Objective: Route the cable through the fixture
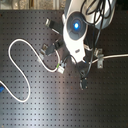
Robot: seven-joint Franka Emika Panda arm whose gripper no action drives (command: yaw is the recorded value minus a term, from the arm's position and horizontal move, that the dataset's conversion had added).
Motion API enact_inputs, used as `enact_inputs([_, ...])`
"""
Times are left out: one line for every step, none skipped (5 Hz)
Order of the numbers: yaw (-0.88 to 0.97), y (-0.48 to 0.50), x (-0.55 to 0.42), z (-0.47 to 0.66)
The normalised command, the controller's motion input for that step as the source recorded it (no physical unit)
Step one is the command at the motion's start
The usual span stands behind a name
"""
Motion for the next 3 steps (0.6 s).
enact_inputs([0.0, 0.0, 0.0, 0.01])
enact_inputs([0.35, 0.26, -0.004, -0.01])
enact_inputs([0.28, 0.295, 0.172, -0.15])
